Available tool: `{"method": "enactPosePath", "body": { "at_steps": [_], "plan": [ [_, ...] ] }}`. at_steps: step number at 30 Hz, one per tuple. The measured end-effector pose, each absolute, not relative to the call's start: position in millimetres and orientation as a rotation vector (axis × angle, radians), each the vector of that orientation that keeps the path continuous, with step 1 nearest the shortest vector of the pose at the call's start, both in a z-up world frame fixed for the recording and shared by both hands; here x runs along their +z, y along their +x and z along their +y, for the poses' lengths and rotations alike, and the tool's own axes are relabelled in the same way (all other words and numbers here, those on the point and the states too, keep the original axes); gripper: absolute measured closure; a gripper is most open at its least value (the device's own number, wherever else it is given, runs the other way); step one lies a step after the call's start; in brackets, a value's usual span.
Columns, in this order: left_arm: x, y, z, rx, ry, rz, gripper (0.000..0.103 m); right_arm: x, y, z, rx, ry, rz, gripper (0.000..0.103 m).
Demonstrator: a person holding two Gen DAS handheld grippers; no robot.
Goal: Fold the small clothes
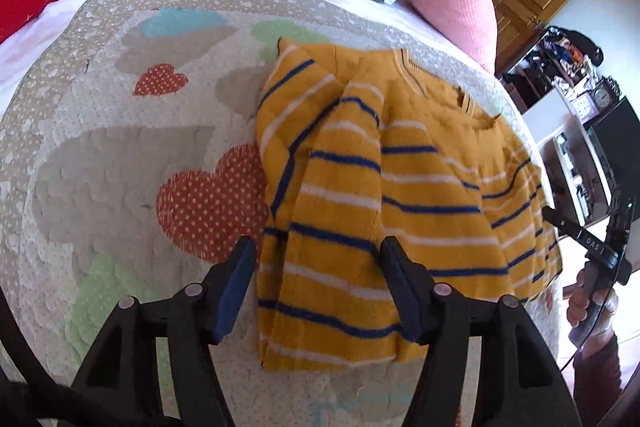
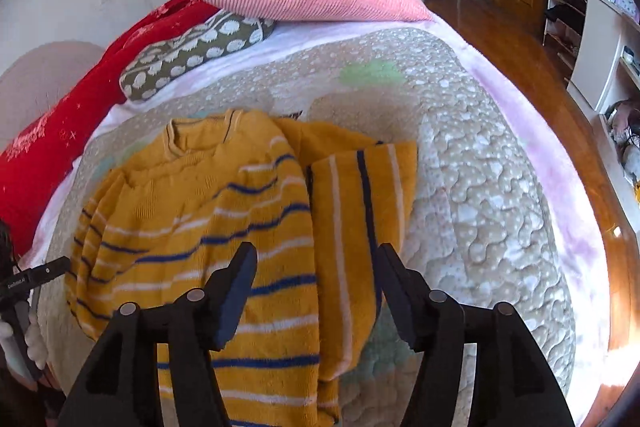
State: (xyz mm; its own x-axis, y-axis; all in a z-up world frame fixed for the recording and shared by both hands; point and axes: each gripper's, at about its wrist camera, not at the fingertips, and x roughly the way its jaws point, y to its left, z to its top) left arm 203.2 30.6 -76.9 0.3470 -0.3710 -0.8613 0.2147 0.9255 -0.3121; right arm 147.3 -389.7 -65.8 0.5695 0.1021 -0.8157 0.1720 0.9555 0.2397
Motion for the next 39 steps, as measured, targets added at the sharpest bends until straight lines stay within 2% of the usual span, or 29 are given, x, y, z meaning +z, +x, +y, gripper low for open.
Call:
{"method": "enactPosePath", "body": {
  "at_steps": [1,2,3,5,9,12,14,16,18,20,21,23,25,26,27,32,34,36,37,38,39],
  "plan": [
    [-82.6,202.0,23.8,-0.381,-0.116,1.185,0.045,-70.9,147.0,-381.8,-0.033,0.287,0.984,0.042],
    [-85.9,201.0,16.7,-0.376,-0.059,1.203,0.075,-76.5,148.6,-375.2,-0.023,0.262,0.992,0.054],
    [-86.0,201.3,8.4,-0.348,0.028,1.205,0.088,-81.7,152.6,-370.3,-0.02,0.23,1.0,0.081],
    [-77.8,206.3,4.3,-0.319,0.075,1.192,0.095,-79.8,153.8,-369.2,-0.049,0.215,0.989,0.091],
    [-63.9,224.8,17.9,-0.242,0.002,1.177,0.095,-71.5,156.7,-389.8,-0.145,0.239,0.971,0.1],
    [-78.4,229.6,32.6,-0.212,-0.077,1.215,0.091,-80.4,158.3,-399.9,-0.196,0.247,0.991,0.1],
    [-81.3,226.6,43.6,-0.235,-0.156,1.205,0.083,-85.9,156.8,-398.6,-0.201,0.24,0.993,0.099],
    [-77.0,221.2,59.0,-0.291,-0.248,1.186,0.079,-81.7,151.3,-400.9,-0.201,0.261,0.966,0.093],
    [-68.9,214.1,74.3,-0.316,-0.303,1.15,0.074,-73.8,139.3,-409.8,-0.221,0.321,0.921,0.079],
    [-60.8,206.4,84.9,-0.314,-0.307,1.111,0.062,-66.7,122.9,-421.4,-0.254,0.378,0.881,0.053],
    [-57.2,203.5,88.3,-0.318,-0.303,1.09,0.058,-64.3,114.5,-427.8,-0.252,0.409,0.862,0.047],
    [-53.8,203.7,86.7,-0.333,-0.286,1.06,0.042,-63.5,98.9,-438.2,-0.208,0.492,0.829,0.03],
    [-54.2,205.3,81.4,-0.37,-0.294,1.039,0.031,-70.3,90.4,-445.5,-0.15,0.589,0.827,0.021],
    [-56.5,209.7,76.3,-0.403,-0.309,1.038,0.026,-75.0,89.0,-446.6,-0.135,0.626,0.831,0.02],
    [-61.0,217.4,70.7,-0.435,-0.323,1.044,0.024,-80.0,90.1,-448.1,-0.13,0.652,0.834,0.02],
    [-88.2,259.9,39.4,-0.494,-0.356,1.133,0.024,-104.5,124.4,-445.9,-0.083,0.729,0.856,0.02],
    [-102.6,272.9,25.8,-0.497,-0.389,1.185,0.022,-108.9,141.9,-437.9,-0.069,0.726,0.846,0.015],
    [-104.4,276.8,12.8,-0.46,-0.36,1.185,0.021,-109.6,156.9,-423.4,-0.076,0.676,0.844,0.015],
    [-102.7,278.0,6.1,-0.442,-0.319,1.202,0.022,-110.2,163.8,-414.3,-0.073,0.642,0.855,0.018],
    [-100.7,278.4,1.4,-0.415,-0.28,1.216,0.042,-110.1,167.5,-405.9,-0.087,0.6,0.868,0.038],
    [-97.4,278.2,0.1,-0.398,-0.257,1.229,0.057,-110.8,171.9,-399.4,-0.097,0.56,0.884,0.053]
  ]
}}
